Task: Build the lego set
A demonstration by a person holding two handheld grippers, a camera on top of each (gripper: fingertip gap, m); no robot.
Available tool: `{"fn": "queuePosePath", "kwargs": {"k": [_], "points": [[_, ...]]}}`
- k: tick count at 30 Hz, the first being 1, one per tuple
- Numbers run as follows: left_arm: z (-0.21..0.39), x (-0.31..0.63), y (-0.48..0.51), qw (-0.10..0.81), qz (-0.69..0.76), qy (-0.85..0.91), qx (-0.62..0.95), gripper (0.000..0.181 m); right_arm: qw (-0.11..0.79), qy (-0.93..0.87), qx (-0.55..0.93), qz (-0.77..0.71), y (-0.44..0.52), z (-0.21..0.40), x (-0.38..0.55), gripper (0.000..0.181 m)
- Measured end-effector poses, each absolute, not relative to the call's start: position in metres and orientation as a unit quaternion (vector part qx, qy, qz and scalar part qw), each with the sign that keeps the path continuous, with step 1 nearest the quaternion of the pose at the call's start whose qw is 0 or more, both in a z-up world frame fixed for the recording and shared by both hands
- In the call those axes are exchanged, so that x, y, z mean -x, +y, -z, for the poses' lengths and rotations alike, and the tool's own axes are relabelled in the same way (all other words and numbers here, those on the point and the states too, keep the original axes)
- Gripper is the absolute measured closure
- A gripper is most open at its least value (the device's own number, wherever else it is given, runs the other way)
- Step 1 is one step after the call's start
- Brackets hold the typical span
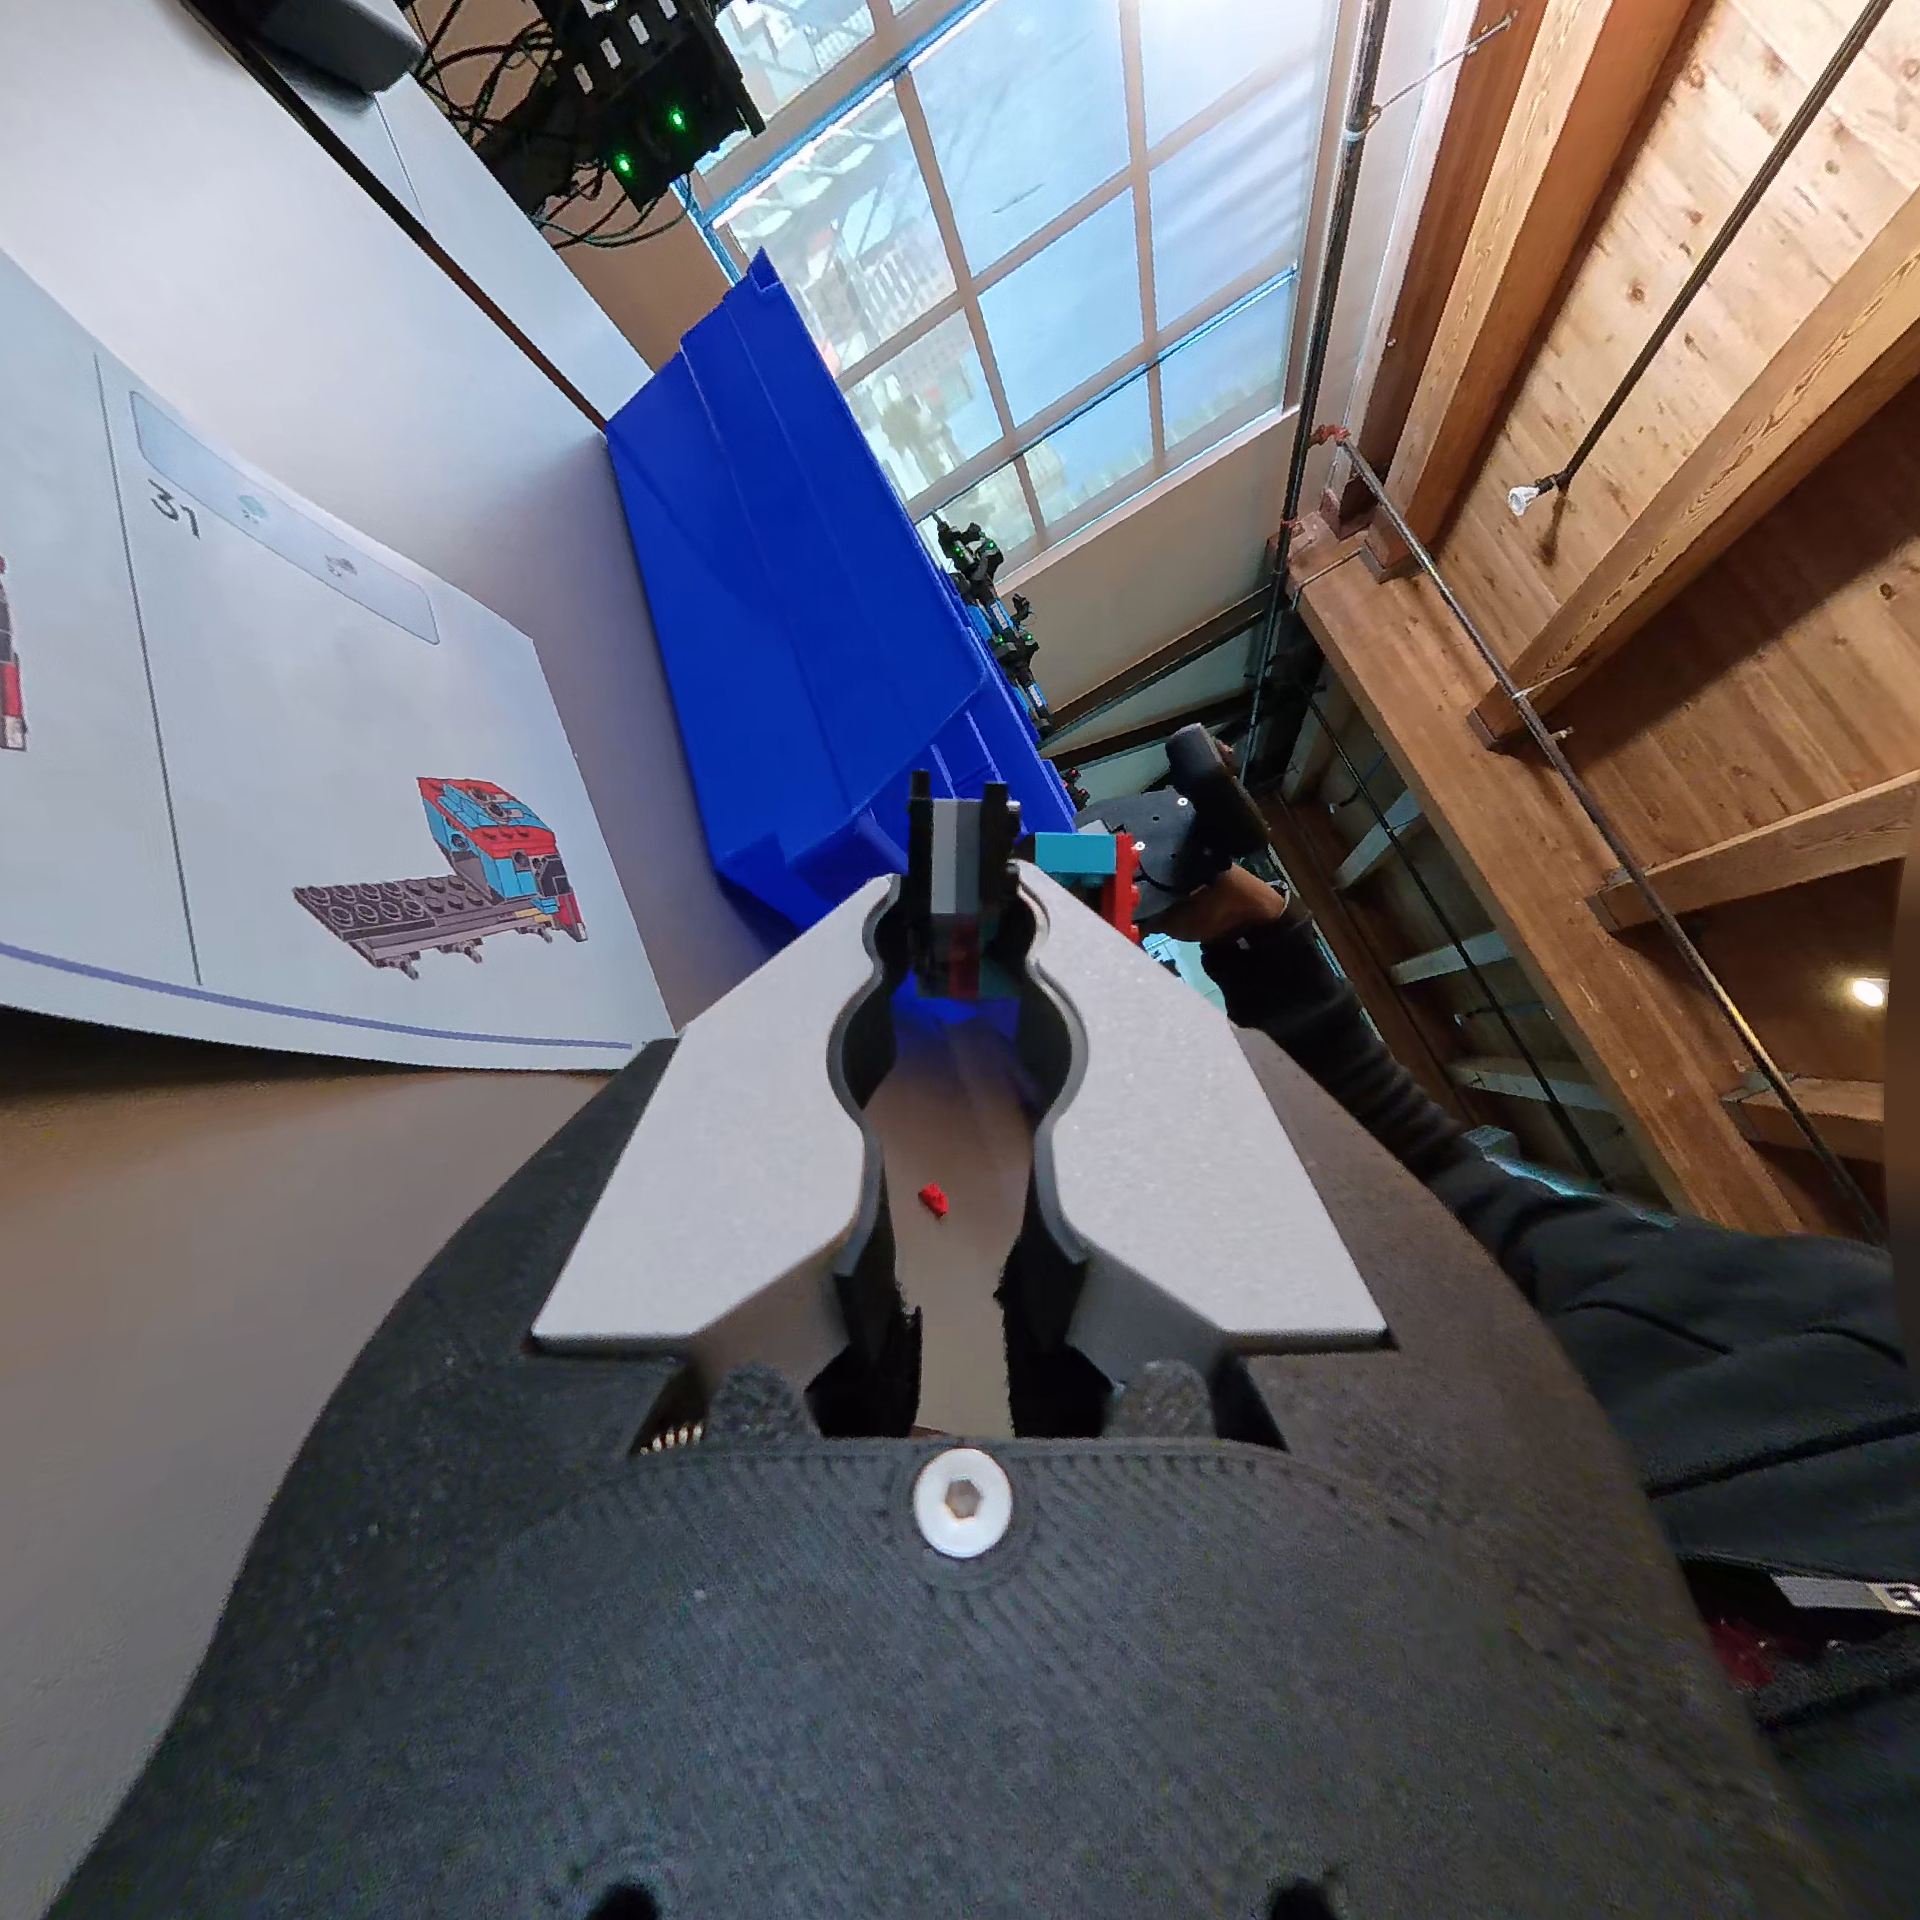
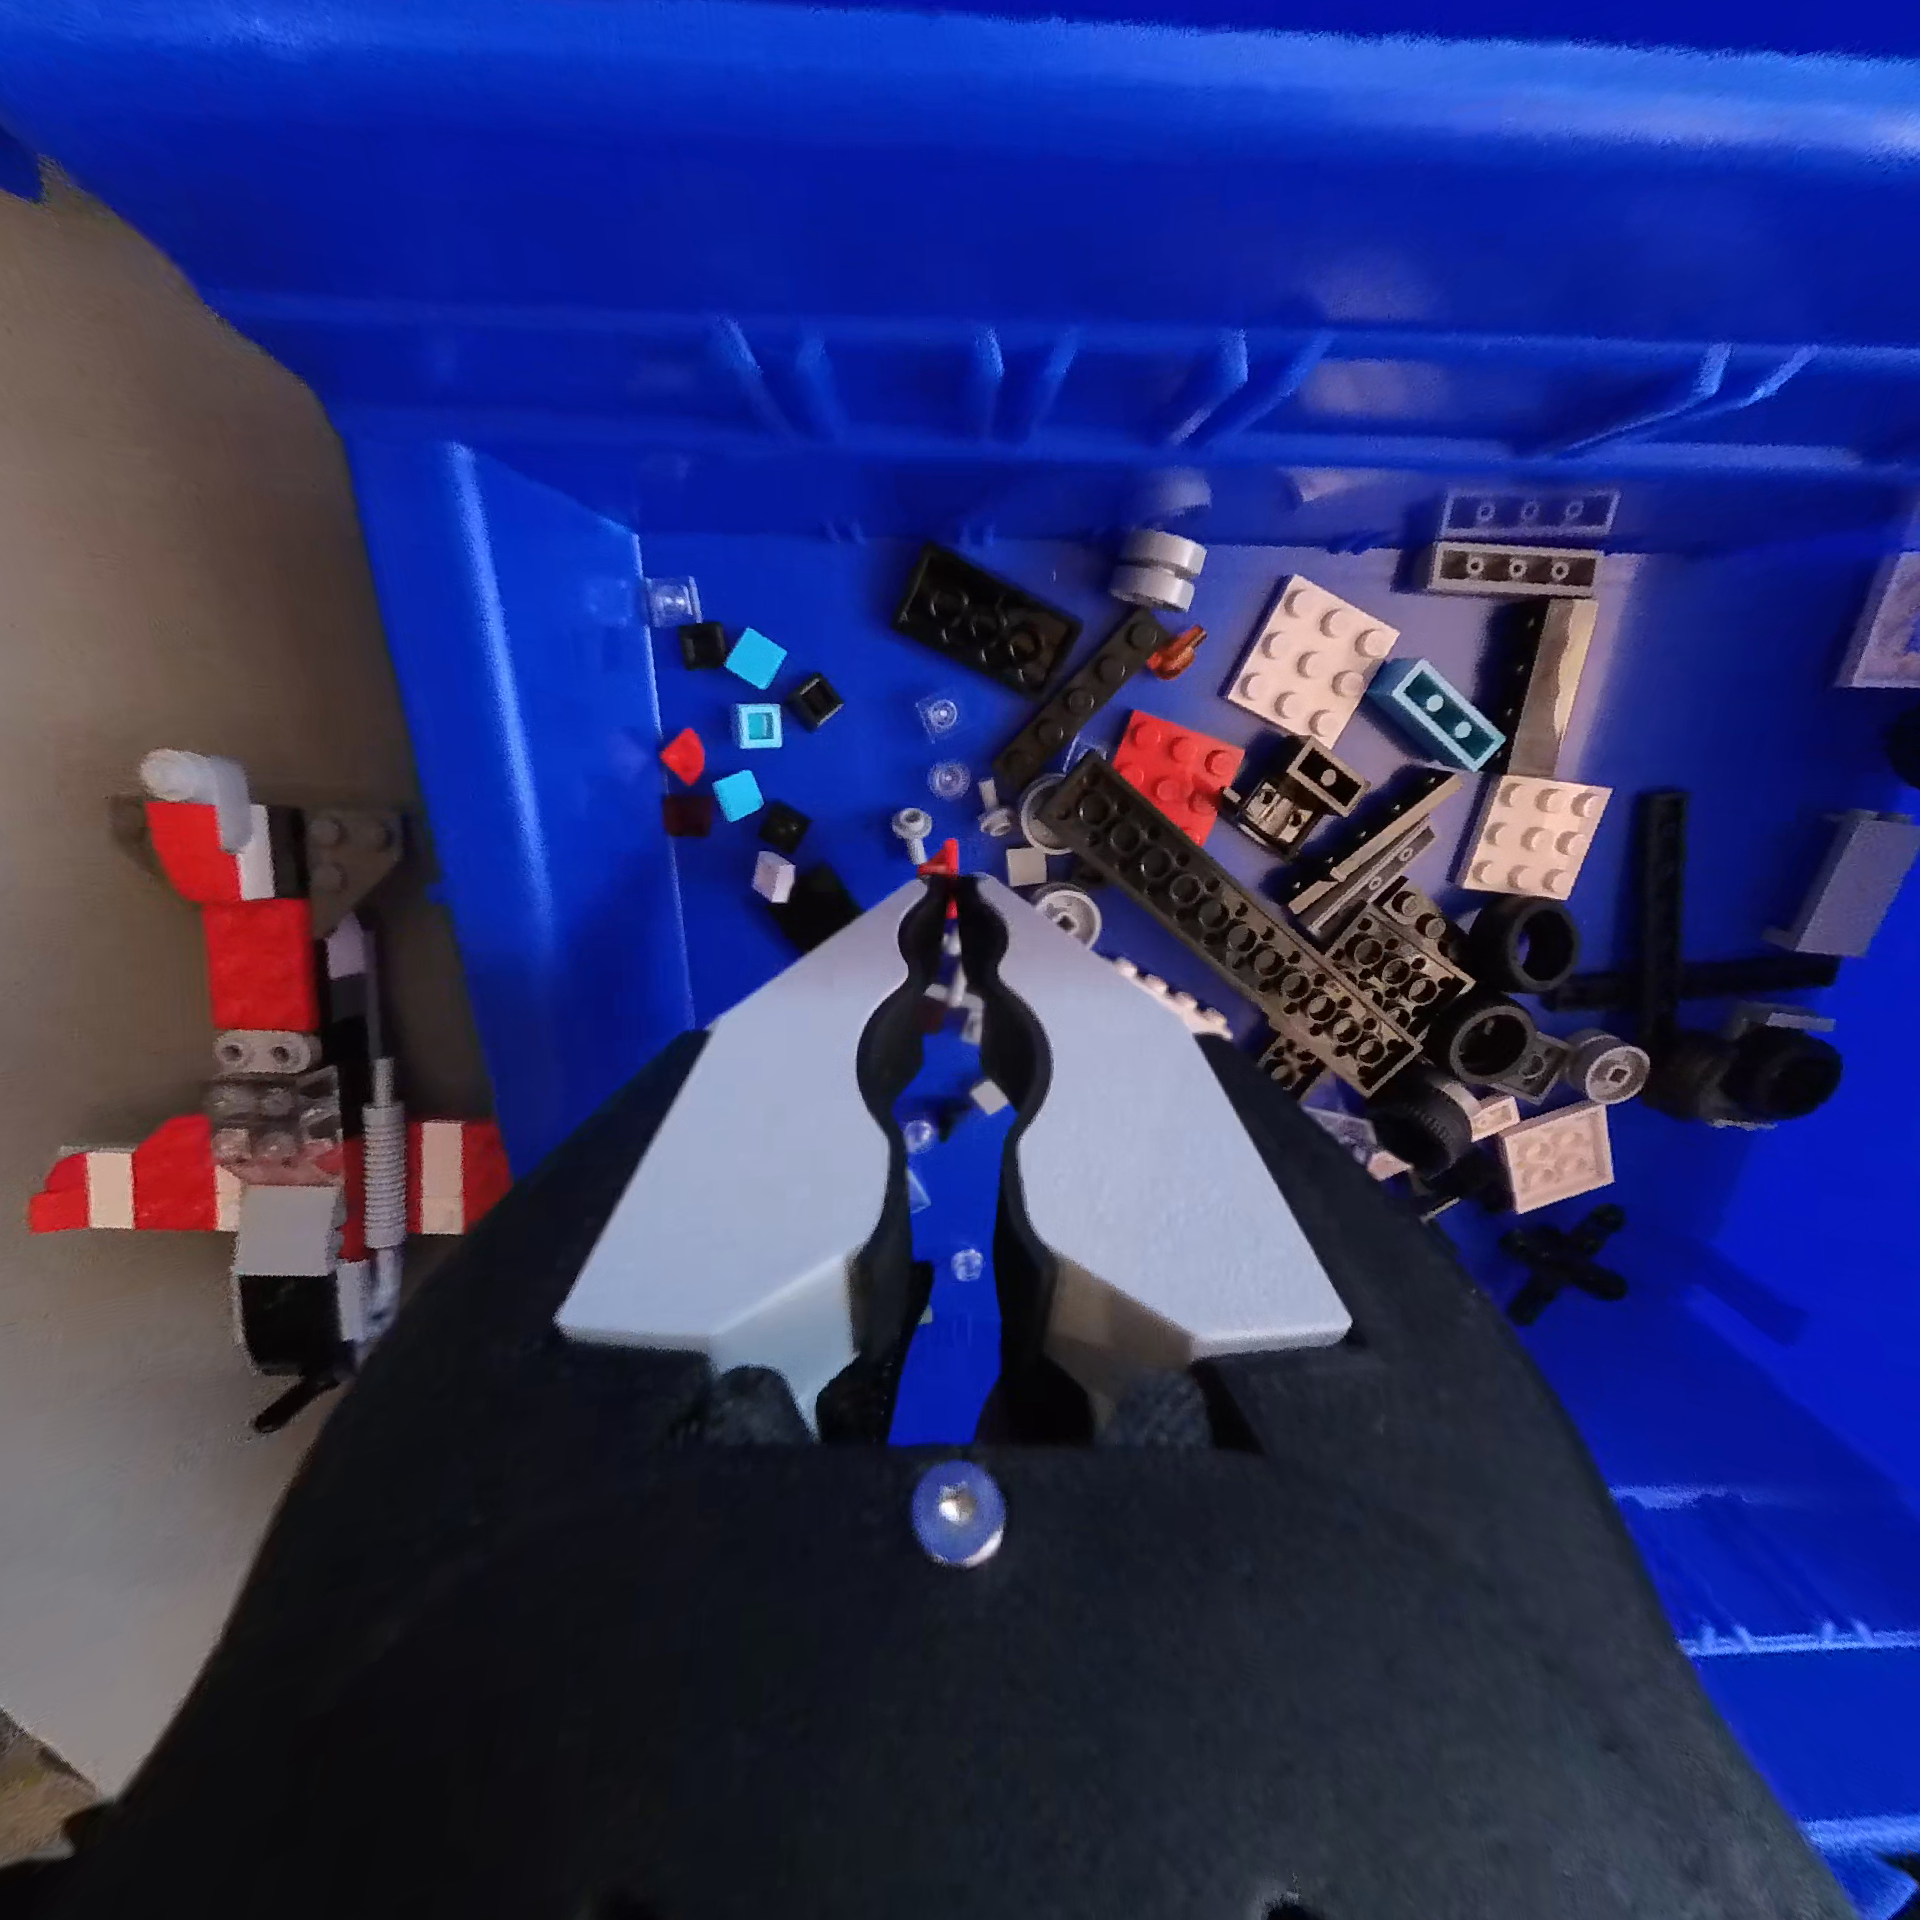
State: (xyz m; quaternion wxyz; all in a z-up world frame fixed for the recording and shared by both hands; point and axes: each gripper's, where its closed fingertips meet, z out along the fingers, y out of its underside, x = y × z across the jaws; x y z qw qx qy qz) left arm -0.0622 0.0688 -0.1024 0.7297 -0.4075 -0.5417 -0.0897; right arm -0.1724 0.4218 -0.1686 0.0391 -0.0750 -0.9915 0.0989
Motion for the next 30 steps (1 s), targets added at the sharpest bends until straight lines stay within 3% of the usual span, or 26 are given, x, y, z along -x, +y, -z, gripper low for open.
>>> {"fn": "queuePosePath", "kwargs": {"k": [6, 13, 20, 30], "points": [[0.104, 0.054, 0.066, 0.726, 0.092, -0.55, 0.403, 0.165, 0.048, -0.974, 0.106, -0.193, 0.395, 0.121, 0.148, 0.179], [0.124, 0.043, 0.071, 0.672, 0.087, -0.596, 0.43, 0.165, 0.026, -0.928, 0.108, -0.356, 0.31, 0.067, 0.057, 0.179], [0.13, 0.024, 0.077, 0.66, 0.124, -0.606, 0.427, 0.165, 0.014, -0.898, 0.178, -0.403, 0.224, 0.123, 0.015, 0.179], [0.126, 0.009, 0.075, 0.666, 0.16, -0.588, 0.43, 0.165, 0.081, -0.901, 0.267, -0.333, 0.215, 0.186, 0.029, 0.178]]}}
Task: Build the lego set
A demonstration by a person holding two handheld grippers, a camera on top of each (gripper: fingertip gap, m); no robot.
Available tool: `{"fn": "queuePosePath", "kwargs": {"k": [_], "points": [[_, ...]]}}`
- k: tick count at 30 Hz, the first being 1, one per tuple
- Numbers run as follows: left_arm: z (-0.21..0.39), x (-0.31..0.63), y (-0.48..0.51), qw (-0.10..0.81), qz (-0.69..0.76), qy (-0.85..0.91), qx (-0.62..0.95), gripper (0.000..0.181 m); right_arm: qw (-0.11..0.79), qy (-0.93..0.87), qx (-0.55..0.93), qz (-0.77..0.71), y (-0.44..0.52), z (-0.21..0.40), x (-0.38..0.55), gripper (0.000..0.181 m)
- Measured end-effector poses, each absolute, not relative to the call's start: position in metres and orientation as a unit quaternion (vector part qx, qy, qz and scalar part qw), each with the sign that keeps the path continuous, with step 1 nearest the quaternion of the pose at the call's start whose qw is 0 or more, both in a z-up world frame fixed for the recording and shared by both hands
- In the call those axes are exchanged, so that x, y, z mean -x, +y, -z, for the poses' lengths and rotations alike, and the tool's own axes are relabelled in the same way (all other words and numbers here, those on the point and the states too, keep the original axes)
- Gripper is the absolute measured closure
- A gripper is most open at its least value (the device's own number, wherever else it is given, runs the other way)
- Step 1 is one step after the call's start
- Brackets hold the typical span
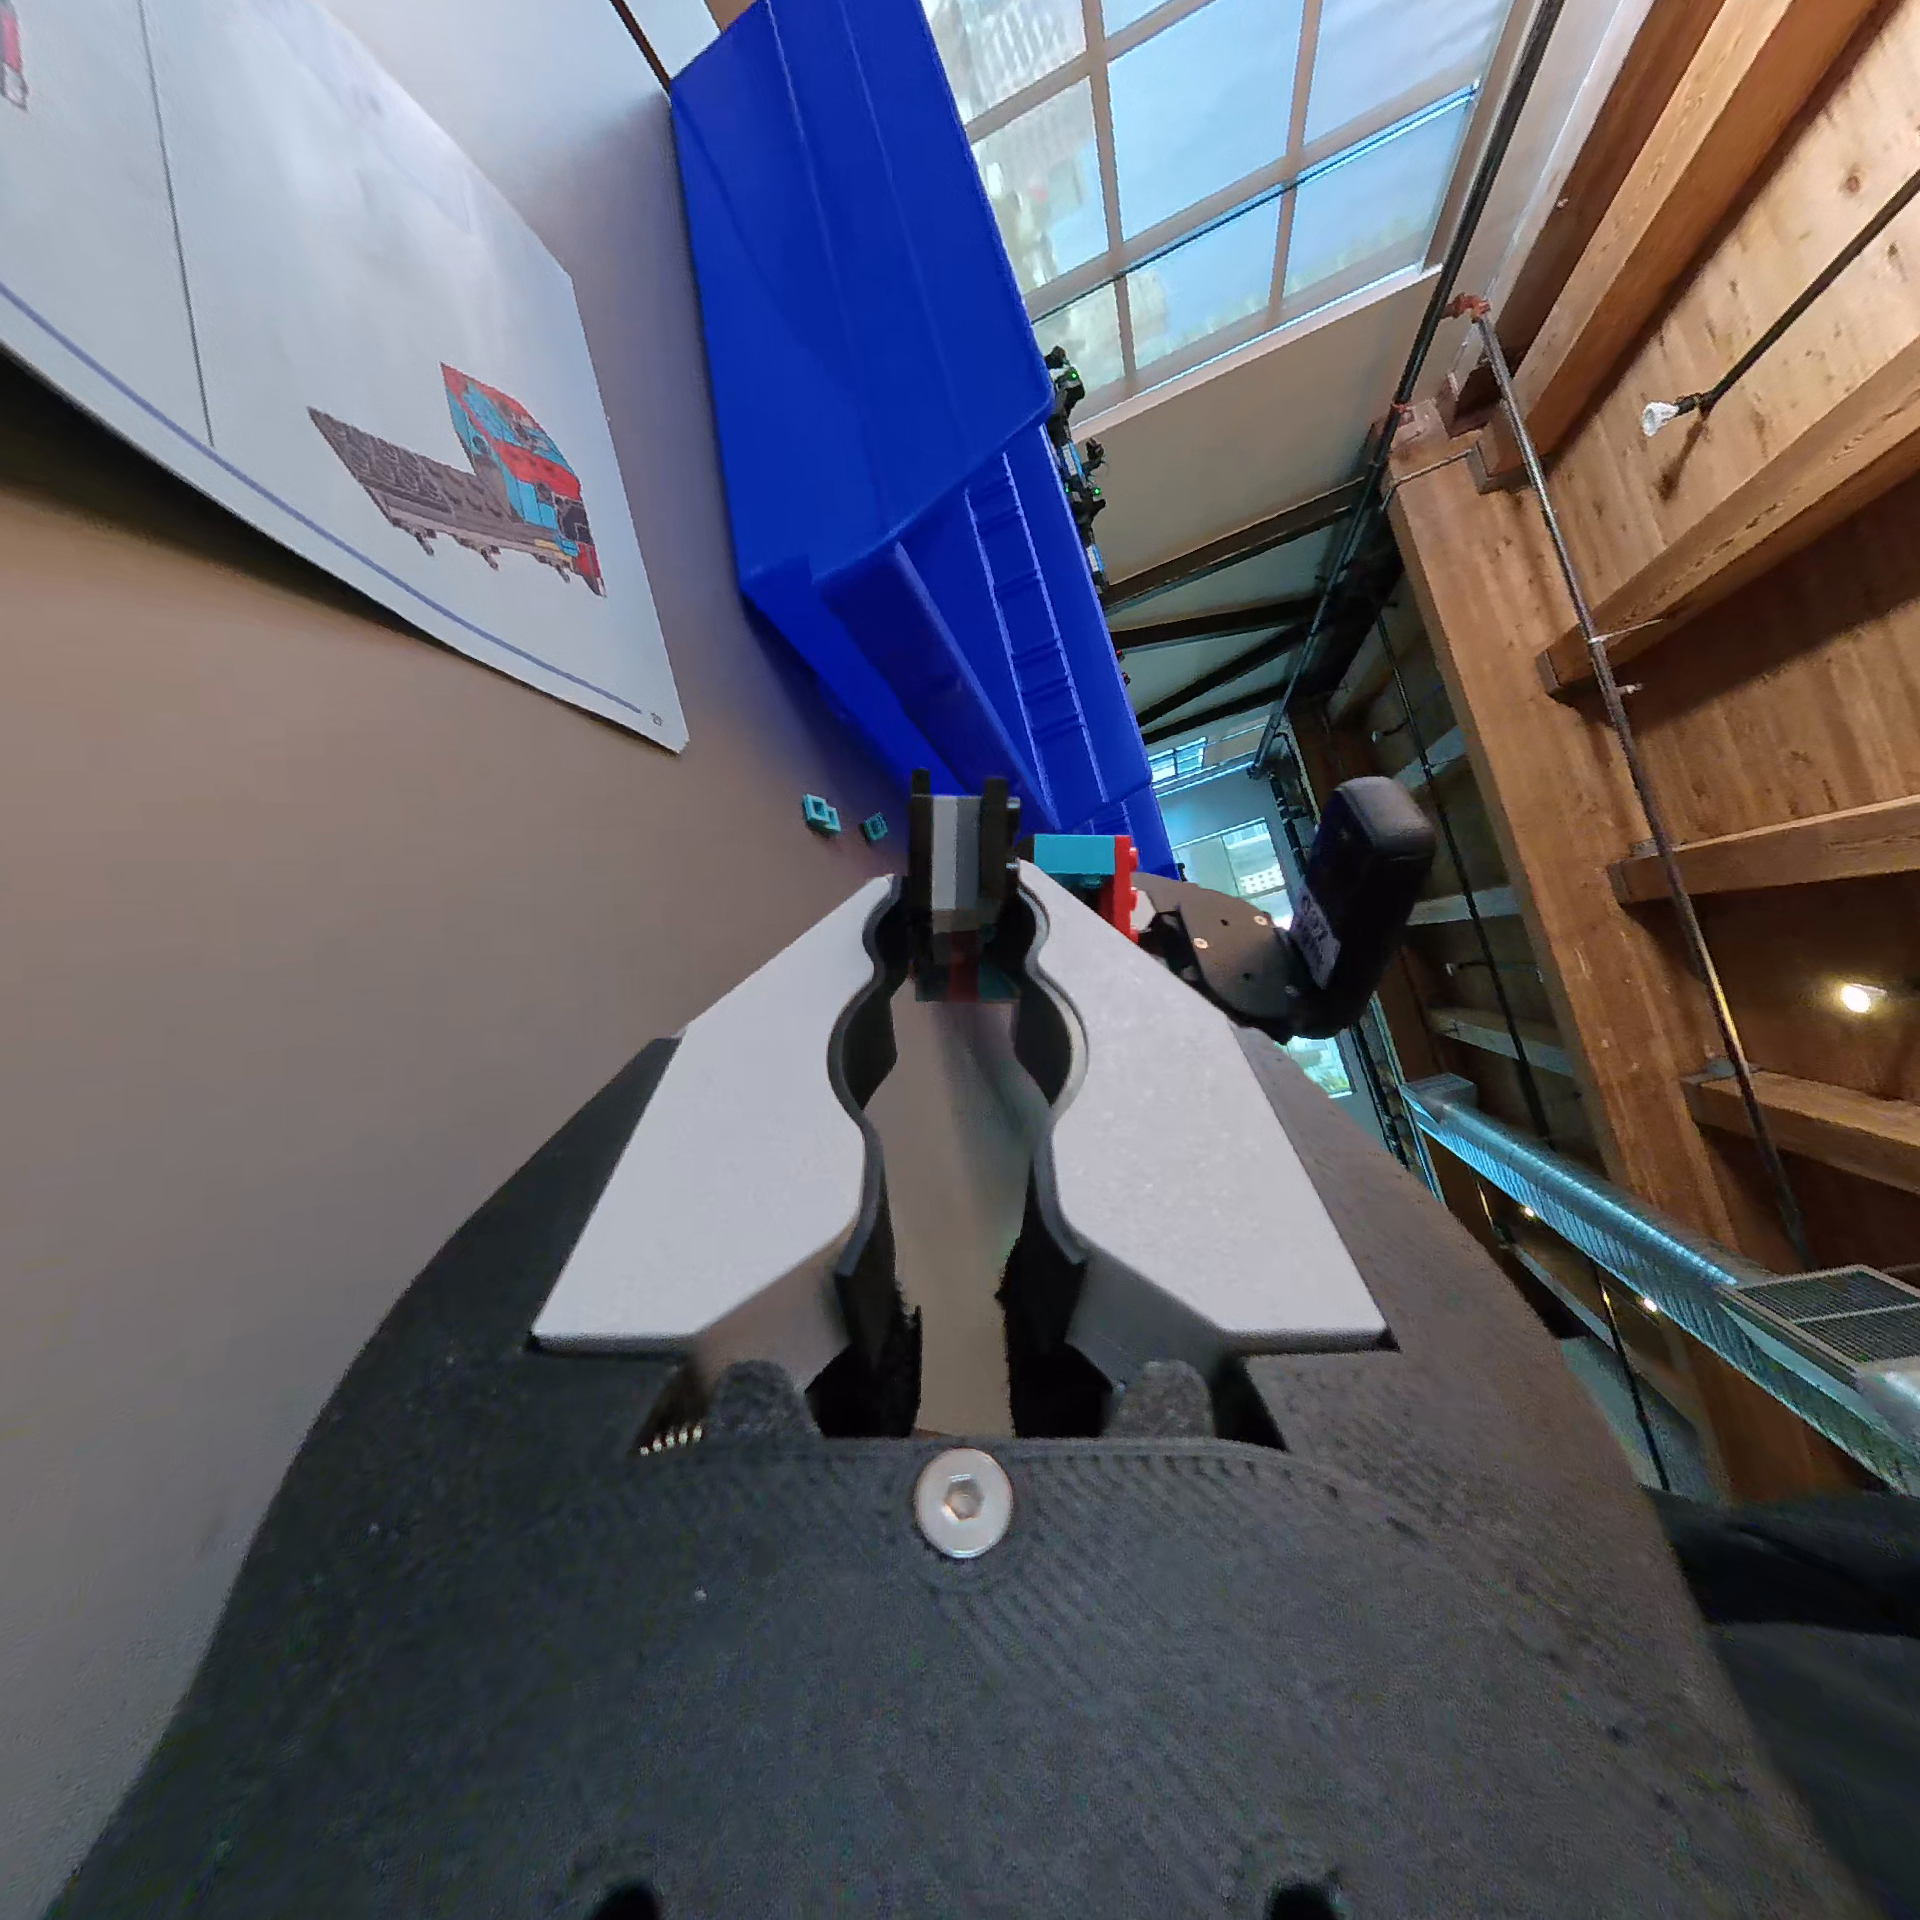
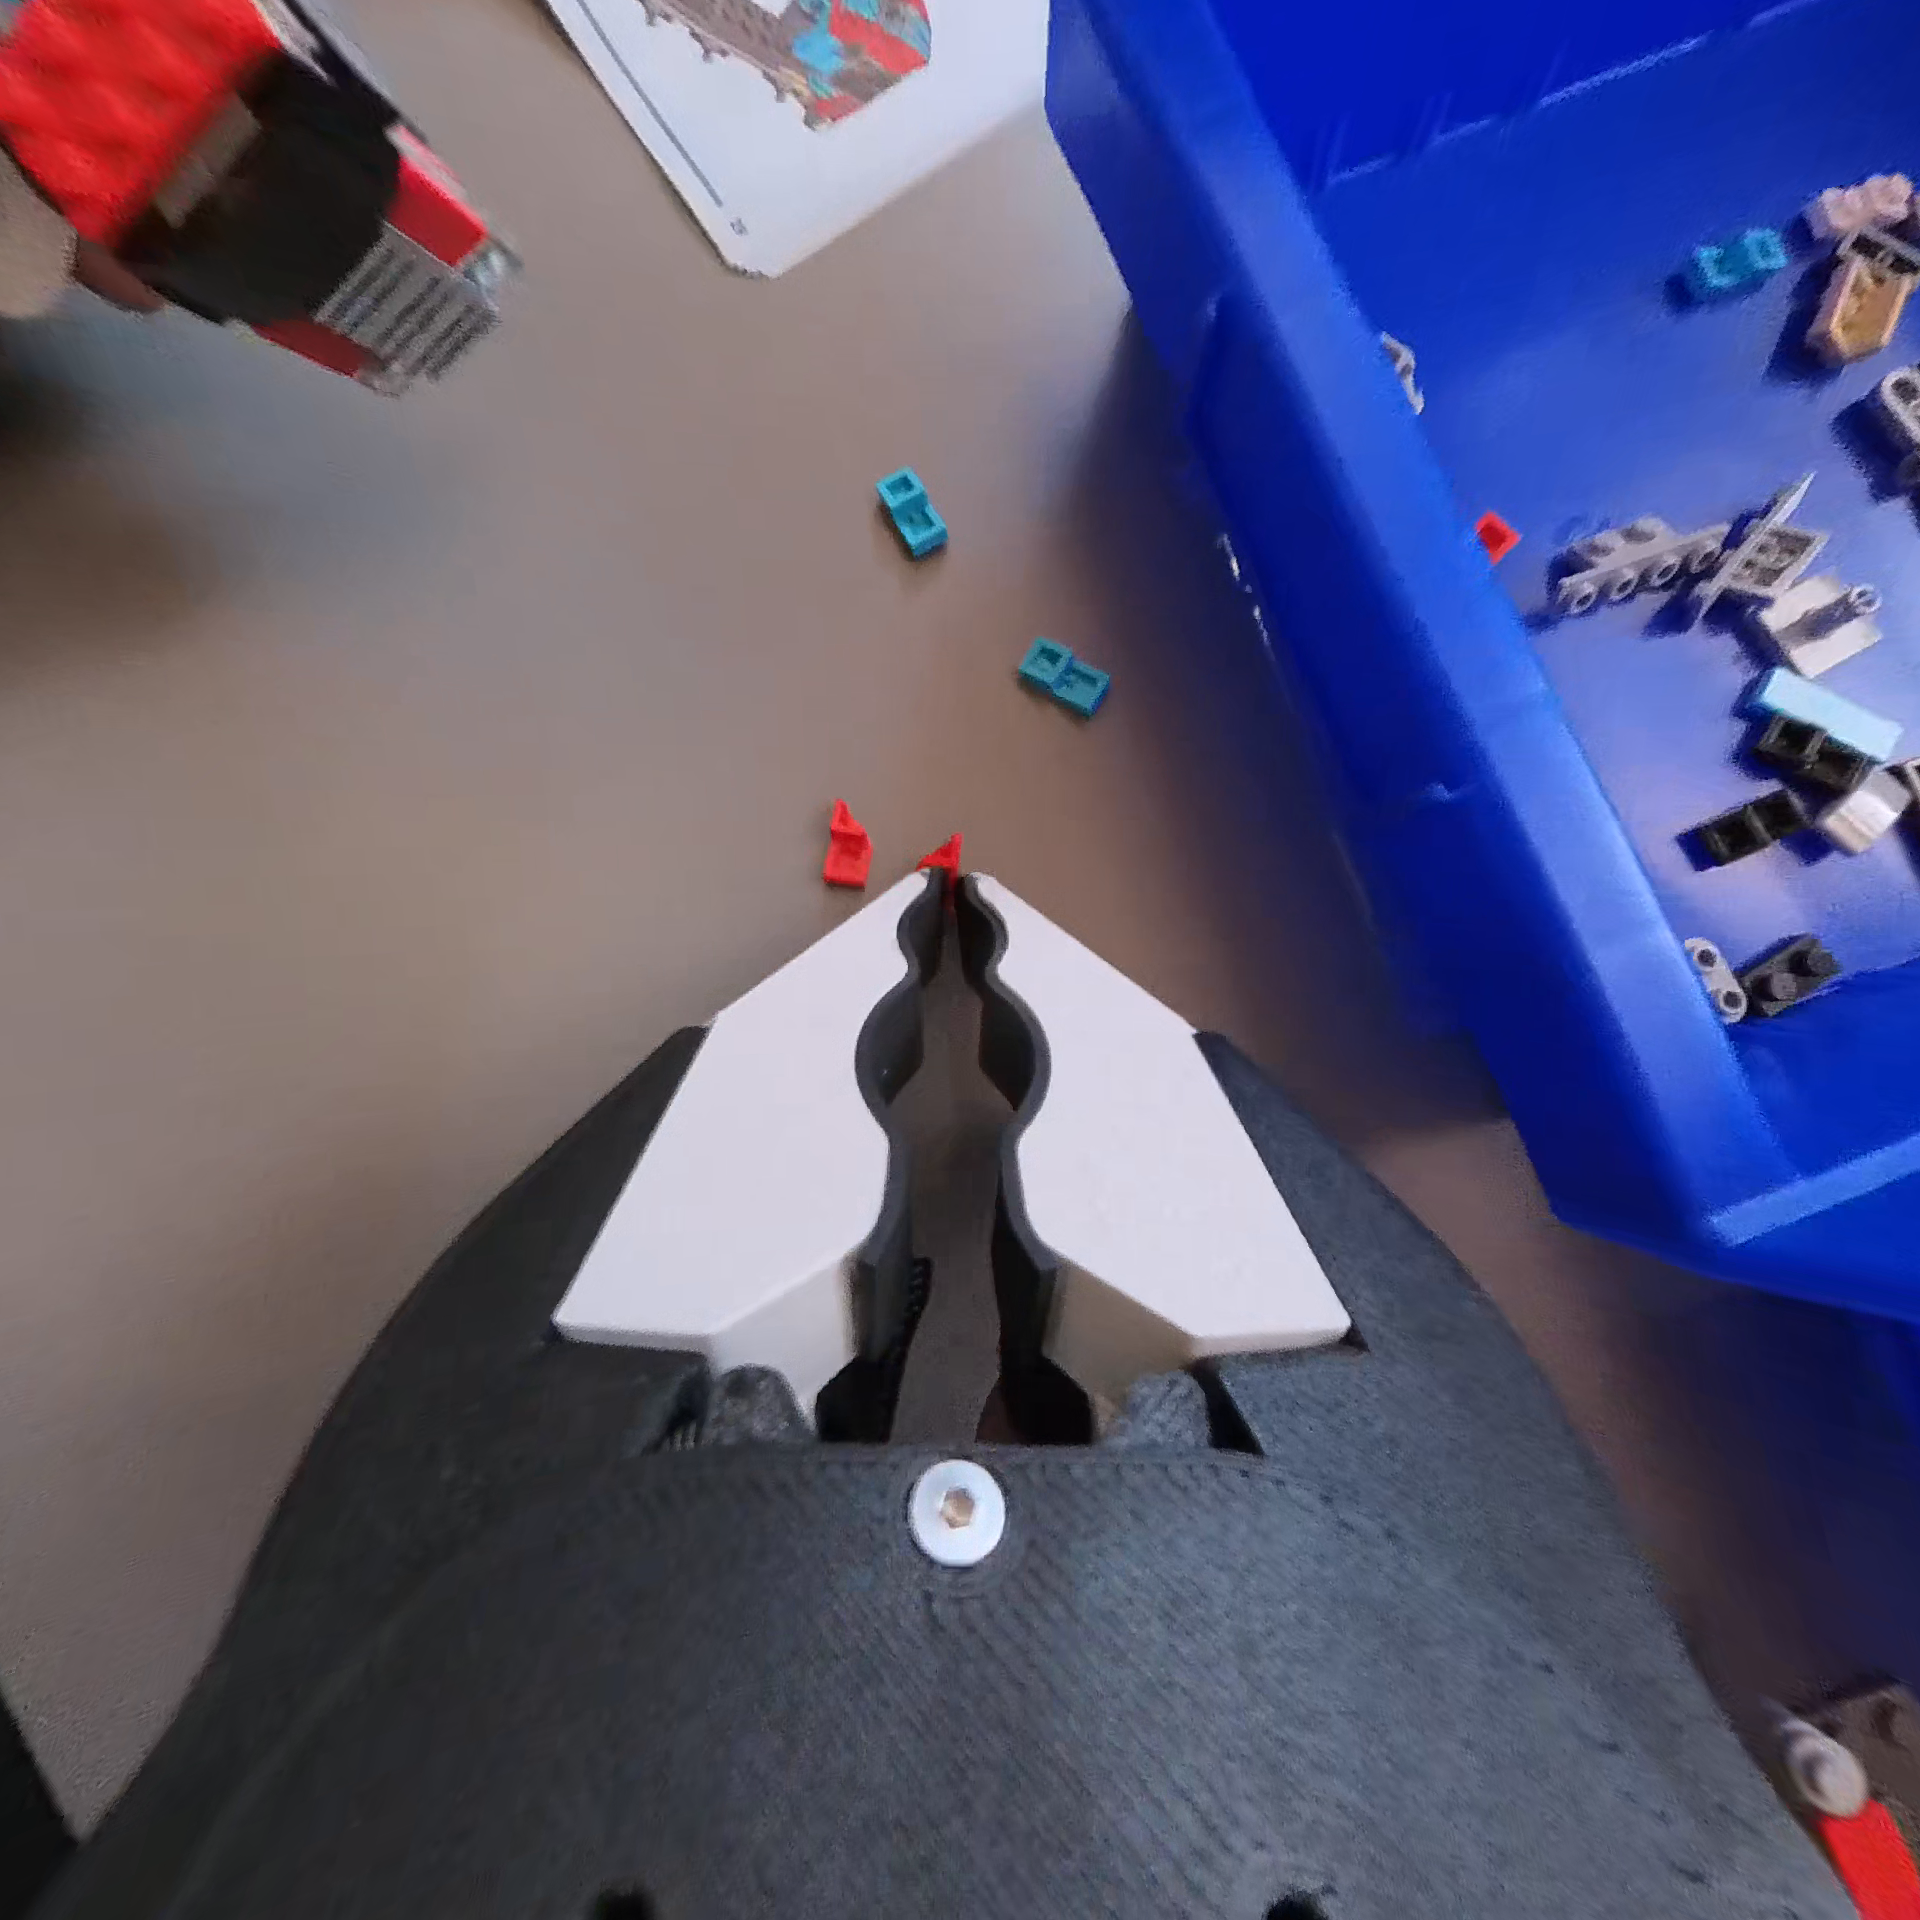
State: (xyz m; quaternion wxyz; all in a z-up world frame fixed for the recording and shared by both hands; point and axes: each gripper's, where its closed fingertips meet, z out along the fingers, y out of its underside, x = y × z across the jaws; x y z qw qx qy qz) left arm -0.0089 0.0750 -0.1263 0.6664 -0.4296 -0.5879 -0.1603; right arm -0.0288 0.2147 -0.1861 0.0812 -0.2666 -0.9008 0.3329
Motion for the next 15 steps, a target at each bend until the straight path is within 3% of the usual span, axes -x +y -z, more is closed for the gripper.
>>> {"fn": "queuePosePath", "kwargs": {"k": [15], "points": [[0.122, 0.008, 0.07, 0.678, 0.191, -0.58, 0.409, 0.165, 0.093, -0.853, 0.309, -0.411, 0.213, 0.176, 0.041, 0.162]]}}
